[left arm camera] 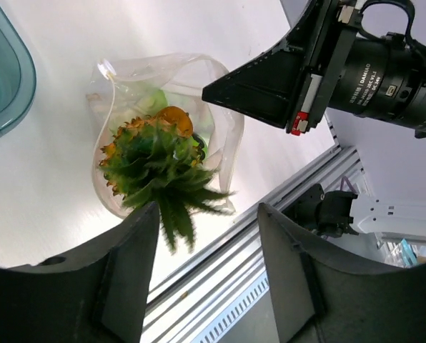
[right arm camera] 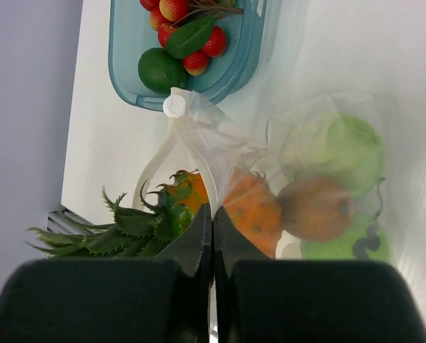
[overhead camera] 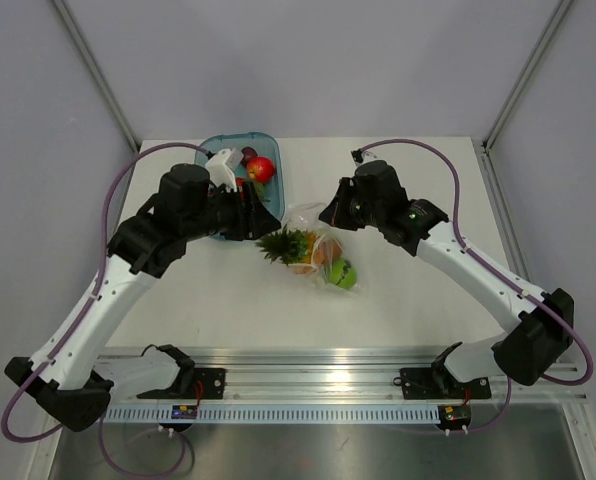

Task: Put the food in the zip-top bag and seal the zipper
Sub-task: Place the fake fruit in the zipper food storage bag.

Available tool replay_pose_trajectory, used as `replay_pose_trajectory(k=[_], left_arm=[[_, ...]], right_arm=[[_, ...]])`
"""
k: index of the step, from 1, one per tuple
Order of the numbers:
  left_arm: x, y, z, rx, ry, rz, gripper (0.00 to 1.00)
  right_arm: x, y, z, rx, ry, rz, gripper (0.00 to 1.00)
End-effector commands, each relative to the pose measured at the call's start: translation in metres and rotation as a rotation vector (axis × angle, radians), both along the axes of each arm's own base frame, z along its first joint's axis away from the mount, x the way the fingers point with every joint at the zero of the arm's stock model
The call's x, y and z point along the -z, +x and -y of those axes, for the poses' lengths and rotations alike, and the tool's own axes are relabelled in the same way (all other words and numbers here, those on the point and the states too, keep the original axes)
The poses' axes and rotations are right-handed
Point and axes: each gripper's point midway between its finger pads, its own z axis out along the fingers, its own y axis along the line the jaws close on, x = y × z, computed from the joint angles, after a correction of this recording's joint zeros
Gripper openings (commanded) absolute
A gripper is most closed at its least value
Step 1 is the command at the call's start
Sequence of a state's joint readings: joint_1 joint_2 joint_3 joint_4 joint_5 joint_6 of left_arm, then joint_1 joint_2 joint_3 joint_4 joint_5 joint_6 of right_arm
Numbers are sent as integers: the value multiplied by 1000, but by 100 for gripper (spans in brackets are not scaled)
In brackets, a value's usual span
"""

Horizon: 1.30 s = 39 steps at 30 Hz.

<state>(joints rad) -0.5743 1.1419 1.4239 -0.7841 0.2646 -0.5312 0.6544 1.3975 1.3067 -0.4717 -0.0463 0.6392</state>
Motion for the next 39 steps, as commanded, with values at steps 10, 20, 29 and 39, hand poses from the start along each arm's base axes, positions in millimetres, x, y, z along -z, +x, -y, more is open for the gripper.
replay_pose_trajectory(k=[10,20,29,39], left_arm=[[88,32,-49,-380,52,-118,29],[116,60,-2,-65,-154,-77,59],[114,57,24,120,-169,-33,54],[121,39,25,145,-173,-36,53]], right_arm=[[-36,1,-2,8,92,90,0],[-35,-3,-9,-27,111,78,0],[-37,-2,-7,-23,105,86,0],[-31,0,-13,-35,107,66,0]])
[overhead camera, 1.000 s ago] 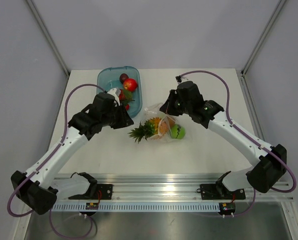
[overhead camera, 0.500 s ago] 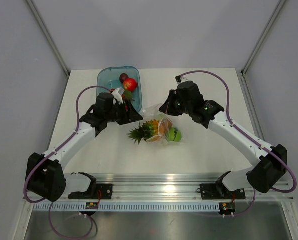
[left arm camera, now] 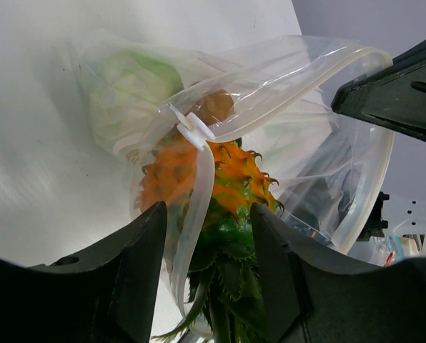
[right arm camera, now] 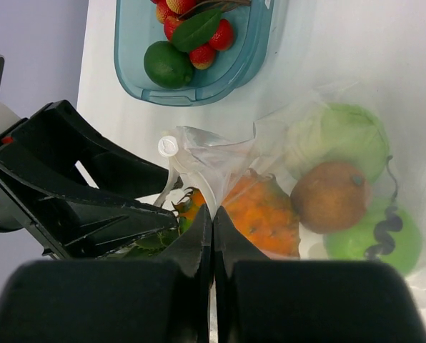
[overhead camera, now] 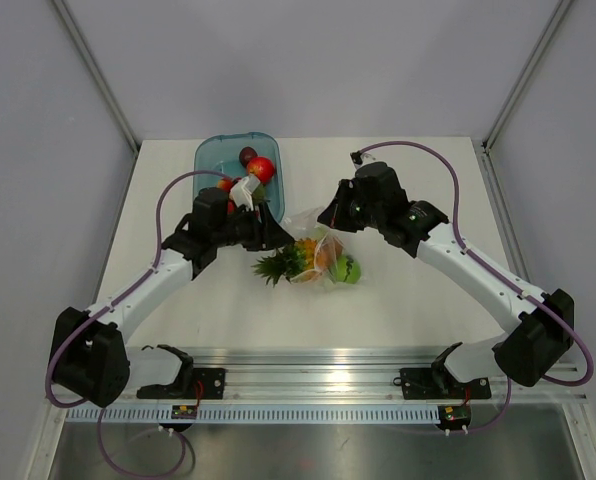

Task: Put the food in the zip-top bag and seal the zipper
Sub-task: Place the fake fruit in the zipper food storage bag, then adjust the zipper food storage bag at the center of the board.

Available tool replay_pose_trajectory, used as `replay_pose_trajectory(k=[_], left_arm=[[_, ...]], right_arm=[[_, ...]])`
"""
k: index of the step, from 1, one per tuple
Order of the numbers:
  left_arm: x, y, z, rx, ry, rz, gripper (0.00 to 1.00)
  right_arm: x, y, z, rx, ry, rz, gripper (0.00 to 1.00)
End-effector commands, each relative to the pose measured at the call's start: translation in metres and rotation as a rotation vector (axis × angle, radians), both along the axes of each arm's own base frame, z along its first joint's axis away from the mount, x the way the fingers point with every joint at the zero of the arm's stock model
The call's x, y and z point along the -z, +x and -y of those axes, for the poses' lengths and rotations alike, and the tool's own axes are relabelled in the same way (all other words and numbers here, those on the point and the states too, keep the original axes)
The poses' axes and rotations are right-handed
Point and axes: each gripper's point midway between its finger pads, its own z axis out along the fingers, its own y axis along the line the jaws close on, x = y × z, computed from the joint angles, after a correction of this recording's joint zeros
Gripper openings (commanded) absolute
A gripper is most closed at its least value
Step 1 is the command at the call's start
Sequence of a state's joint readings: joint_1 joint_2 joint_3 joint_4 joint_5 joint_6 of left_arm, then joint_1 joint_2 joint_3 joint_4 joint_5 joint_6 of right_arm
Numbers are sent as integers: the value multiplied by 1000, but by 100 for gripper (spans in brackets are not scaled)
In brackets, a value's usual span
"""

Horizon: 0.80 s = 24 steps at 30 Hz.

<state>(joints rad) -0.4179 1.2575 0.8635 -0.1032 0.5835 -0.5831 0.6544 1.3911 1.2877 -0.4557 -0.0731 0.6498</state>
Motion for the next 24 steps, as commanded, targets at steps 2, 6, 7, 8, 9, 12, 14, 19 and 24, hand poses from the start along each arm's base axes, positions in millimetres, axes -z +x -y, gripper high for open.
replay_pose_trajectory(k=[2,6,7,8,9,12,14,19,24], left_arm=[[-3,0,1,-10,42,60,50],[11,7,-9,-95,80,33,40],[14,8,-10,-107,83,27,38],[17,8,-11,-125,82,12,35],[19,9,-13,-140,85,9,32],[22,7,-13,-143,79,-7,27],[23,4,-14,-142,78,-14,15],[-3,1,-11,-129,41,8,0],[-40,-2,-11,-141,15,6,0]], right_arm=[[-34,4,-10,-18,91,80,0],[-35,4,-10,-17,95,81,0],[-35,4,-10,-17,95,81,0],[-34,3,-10,-16,93,76,0],[-35,3,-9,-17,93,78,0],[-34,2,-8,-13,91,80,0],[-34,2,-8,-11,91,80,0],[-30,4,-11,-16,93,73,0],[-27,7,-19,-47,97,62,0]])
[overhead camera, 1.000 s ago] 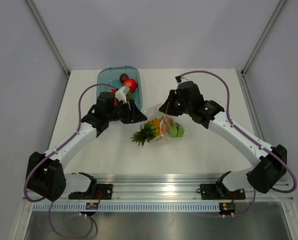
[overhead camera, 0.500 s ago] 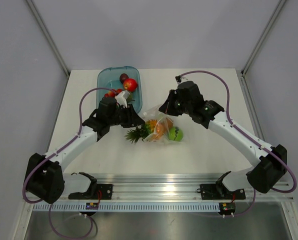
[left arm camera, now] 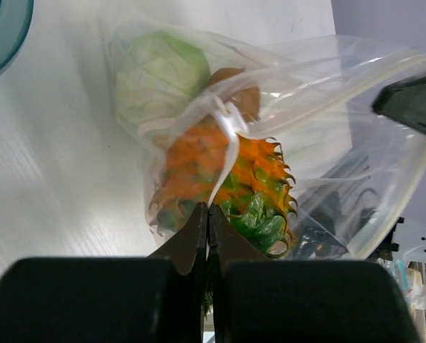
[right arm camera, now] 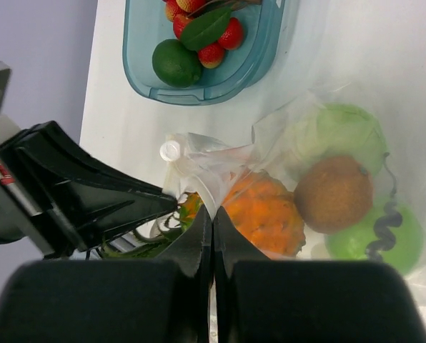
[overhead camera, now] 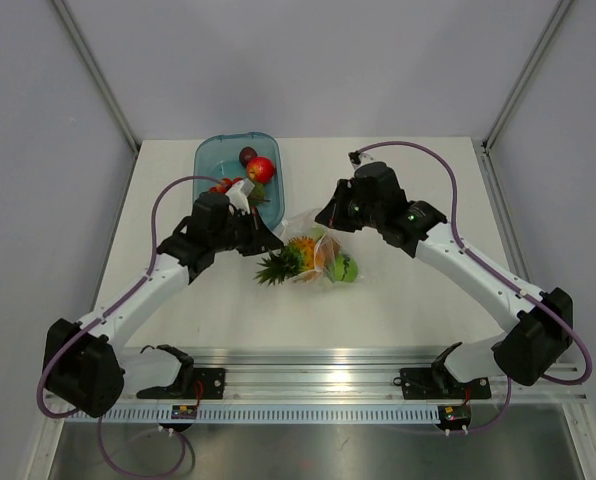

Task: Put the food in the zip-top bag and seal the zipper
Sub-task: Adjust the zipper food storage bag at the center of the board.

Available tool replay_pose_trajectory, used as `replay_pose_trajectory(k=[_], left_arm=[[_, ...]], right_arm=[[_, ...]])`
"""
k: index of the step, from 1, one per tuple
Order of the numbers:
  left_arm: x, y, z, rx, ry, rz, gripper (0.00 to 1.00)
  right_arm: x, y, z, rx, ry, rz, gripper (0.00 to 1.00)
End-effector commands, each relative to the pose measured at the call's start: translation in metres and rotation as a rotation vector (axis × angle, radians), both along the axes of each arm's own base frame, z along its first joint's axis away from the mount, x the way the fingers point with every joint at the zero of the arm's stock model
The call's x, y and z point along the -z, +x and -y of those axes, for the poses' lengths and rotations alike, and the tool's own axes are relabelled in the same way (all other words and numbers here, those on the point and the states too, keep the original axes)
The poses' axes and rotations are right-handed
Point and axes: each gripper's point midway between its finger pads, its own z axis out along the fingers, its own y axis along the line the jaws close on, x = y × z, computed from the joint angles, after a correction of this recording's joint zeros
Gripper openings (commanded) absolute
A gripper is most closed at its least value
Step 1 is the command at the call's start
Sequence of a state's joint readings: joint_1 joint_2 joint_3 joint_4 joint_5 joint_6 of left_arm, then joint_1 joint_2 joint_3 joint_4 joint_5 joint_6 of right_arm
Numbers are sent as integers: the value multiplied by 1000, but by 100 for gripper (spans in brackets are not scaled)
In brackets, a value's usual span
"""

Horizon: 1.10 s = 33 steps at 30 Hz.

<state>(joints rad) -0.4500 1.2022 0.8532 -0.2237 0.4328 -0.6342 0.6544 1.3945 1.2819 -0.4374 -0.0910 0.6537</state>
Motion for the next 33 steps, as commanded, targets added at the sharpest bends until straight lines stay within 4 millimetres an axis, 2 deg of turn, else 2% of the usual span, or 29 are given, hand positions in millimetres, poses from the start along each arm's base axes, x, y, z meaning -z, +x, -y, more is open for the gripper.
replay_pose_trajectory(k=[1,2,4,5,7,8,9,10,13,14,15,16,18,21,22,23,24,26,27,28,29,30,31,32,33], left_arm=[[-63,4,4,-17,-80,85,0],[-82,3,6,-13,-99,96,0],[-105,-4,8,-2,-133,77,0],[-134,-11,7,4,-146,90,0],[-151,-19,1,-19,-127,73,0],[-164,-16,-1,-38,-129,99,0],[-164,-13,-2,-51,-119,100,0],[-158,-9,-4,-57,-89,99,0],[-116,14,1,-79,-13,12,0],[-104,18,4,-72,-2,-12,0],[-86,23,7,-71,20,-50,0],[-81,24,7,-68,36,-64,0],[-80,26,5,-67,58,-69,0],[-116,21,1,-45,54,5,0],[-135,16,-1,-44,42,41,0],[-142,14,-3,-42,39,54,0],[-144,12,-4,-38,40,60,0],[-125,10,-5,-38,56,32,0],[-115,13,-3,-35,57,27,0],[-95,13,-3,-26,78,-15,0],[-63,12,-1,-14,112,-93,0],[-46,11,-1,-7,131,-136,0],[-38,9,3,16,124,-163,0],[-33,8,5,27,122,-181,0],[-39,7,6,34,112,-174,0]], right_arm=[[-26,7,-17,-42,79,56,0],[-34,7,-21,-60,89,62,0],[-49,2,-24,-90,113,67,0],[-74,-7,-26,-122,152,103,0],[-98,-14,-20,-123,187,152,0],[-112,-20,-14,-116,205,187,0],[-112,-20,-10,-104,196,193,0],[-110,-19,-7,-90,186,200,0],[-59,-3,3,-12,57,129,0],[-35,3,1,-6,6,83,0],[-25,4,2,0,-20,60,0],[-21,5,2,3,-24,52,0],[-26,4,3,3,-20,63,0],[-61,-3,9,-2,13,121,0],[-76,-6,9,-9,35,147,0],[-90,-12,13,-12,54,178,0],[-95,-13,15,-9,60,197,0],[-84,-12,25,21,19,203,0],[-70,-10,29,35,-20,186,0],[-40,-3,40,82,-93,150,0],[-11,8,46,108,-144,94,0],[8,10,50,115,-179,44,0],[26,10,49,110,-197,-11,0],[26,9,46,106,-182,-19,0],[19,7,42,93,-149,-9,0]])
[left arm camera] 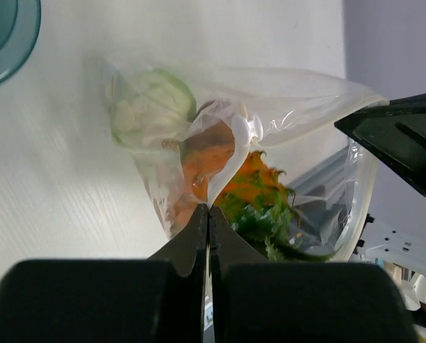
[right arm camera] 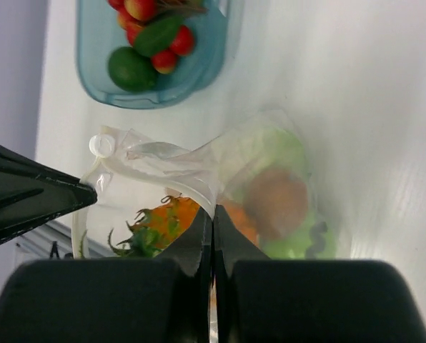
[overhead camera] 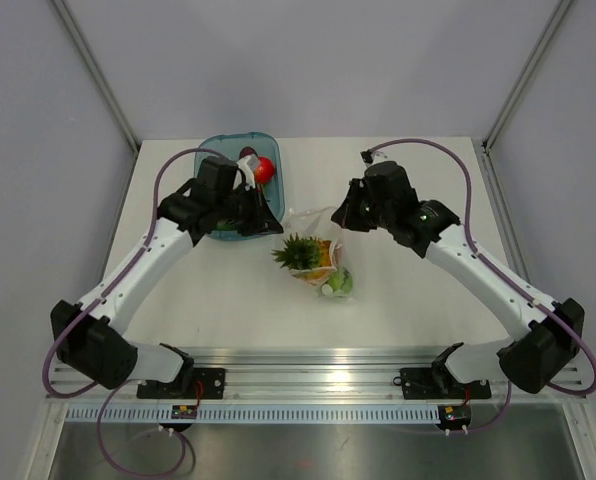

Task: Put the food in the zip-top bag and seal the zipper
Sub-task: Adjust the zipper food storage bag at the center of the board.

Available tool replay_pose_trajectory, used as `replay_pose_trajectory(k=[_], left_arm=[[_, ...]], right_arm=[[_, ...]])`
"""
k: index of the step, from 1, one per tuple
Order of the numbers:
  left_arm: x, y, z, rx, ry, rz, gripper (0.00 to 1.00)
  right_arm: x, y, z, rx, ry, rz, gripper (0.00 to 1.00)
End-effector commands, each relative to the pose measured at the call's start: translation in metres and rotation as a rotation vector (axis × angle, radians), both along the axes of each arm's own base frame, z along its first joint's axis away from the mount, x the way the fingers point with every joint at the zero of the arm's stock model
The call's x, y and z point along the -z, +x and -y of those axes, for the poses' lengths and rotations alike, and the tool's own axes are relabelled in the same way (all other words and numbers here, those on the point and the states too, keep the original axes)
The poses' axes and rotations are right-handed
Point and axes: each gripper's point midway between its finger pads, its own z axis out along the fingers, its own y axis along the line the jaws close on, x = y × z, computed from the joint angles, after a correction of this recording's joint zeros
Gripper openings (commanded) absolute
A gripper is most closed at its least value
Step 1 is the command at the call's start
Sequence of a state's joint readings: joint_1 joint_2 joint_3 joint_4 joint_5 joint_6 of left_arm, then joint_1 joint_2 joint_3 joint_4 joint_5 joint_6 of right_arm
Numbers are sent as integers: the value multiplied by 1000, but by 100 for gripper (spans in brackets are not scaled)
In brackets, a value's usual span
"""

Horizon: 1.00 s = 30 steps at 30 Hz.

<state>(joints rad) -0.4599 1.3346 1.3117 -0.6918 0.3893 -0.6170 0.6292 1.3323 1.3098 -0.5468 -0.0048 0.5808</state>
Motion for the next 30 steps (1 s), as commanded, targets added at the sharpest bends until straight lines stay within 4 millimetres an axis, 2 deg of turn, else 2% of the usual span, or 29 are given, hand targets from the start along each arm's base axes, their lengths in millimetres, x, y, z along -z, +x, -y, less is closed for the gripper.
replay_pose_trajectory(k=[1,3,4,6,7,9,10,12,13,14,15,17,19,20,21,22,23,25,26,28,30], left_arm=[[19,-4,6,51,3,-56,0],[-23,-6,5,55,-36,41,0],[-40,-7,4,57,-51,78,0],[-65,-11,2,56,-76,134,0],[-66,-10,3,55,-81,143,0],[-52,-6,6,49,-81,129,0],[-24,1,11,52,-67,75,0],[10,3,20,76,-54,-15,0],[34,6,23,80,-25,-74,0],[38,5,25,89,-19,-85,0],[39,2,24,102,-13,-97,0],[4,6,23,97,-26,-15,0],[-34,2,15,88,-30,74,0],[-65,3,14,85,-52,144,0],[-72,2,12,81,-47,161,0],[-78,4,9,66,-40,182,0],[-73,7,8,55,-31,184,0],[-46,16,8,34,-1,145,0],[-7,21,11,29,39,62,0],[27,27,16,36,68,-23,0],[42,21,24,80,56,-83,0]], right_arm=[[12,-2,3,9,21,-38,0],[-16,-7,3,-5,74,18,0],[-42,-13,5,-13,109,67,0],[-59,-17,8,-15,133,106,0],[-59,-17,11,-9,130,116,0],[-44,-13,9,-5,113,102,0],[-8,-6,5,2,64,37,0],[31,1,1,7,0,-50,0],[51,5,-5,-4,-28,-106,0],[54,4,-7,-12,-30,-124,0],[47,5,-10,-20,-10,-113,0],[8,0,-10,-29,54,-37,0],[-43,-3,-2,-27,97,67,0],[-54,-8,1,-29,100,83,0],[-68,-10,4,-29,112,114,0],[-74,-11,9,-17,111,136,0],[-72,-10,9,-13,108,142,0],[-33,-2,9,7,49,85,0],[-14,4,6,9,26,54,0],[42,16,3,38,-65,-64,0],[58,12,-1,25,-82,-126,0]])
